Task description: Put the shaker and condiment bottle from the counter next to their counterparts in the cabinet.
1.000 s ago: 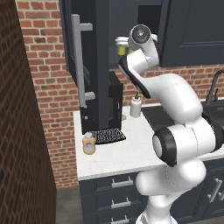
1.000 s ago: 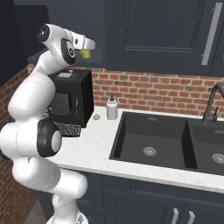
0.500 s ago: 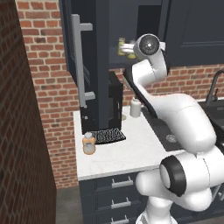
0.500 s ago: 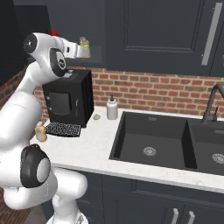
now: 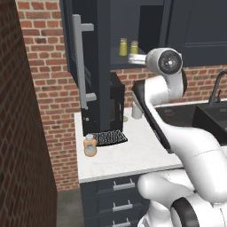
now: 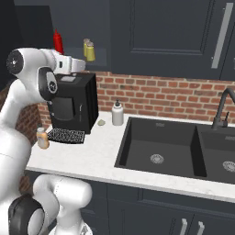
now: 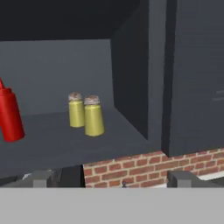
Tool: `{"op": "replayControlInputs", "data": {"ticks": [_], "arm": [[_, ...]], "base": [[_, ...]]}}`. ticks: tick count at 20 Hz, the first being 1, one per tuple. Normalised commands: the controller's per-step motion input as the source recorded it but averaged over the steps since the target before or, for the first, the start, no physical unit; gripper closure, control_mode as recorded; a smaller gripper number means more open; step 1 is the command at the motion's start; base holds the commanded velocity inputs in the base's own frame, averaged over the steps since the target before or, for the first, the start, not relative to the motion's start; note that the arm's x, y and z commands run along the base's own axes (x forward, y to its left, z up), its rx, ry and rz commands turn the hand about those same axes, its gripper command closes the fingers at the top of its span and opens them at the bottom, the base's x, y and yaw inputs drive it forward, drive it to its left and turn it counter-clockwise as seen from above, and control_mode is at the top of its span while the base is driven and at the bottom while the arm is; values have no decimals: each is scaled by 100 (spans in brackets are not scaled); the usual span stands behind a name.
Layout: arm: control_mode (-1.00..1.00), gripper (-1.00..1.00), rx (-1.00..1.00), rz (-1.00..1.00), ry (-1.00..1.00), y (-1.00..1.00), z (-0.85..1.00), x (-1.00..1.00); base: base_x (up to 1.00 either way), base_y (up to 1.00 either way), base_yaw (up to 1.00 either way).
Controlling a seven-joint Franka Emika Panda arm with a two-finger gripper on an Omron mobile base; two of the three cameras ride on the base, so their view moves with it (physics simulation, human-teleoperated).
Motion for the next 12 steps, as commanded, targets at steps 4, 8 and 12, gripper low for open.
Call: {"op": "replayControlInputs", "data": {"ticks": [4,8,12], "arm": [[-100,-100,0,10,-10,-1,-6,-93],[-100,-100,3,22,-17,-2,-19,-93],[-100,-100,10,39,-15,0,-32,-95]], "base": [[0,0,0],[0,0,0],[0,0,0]]}}
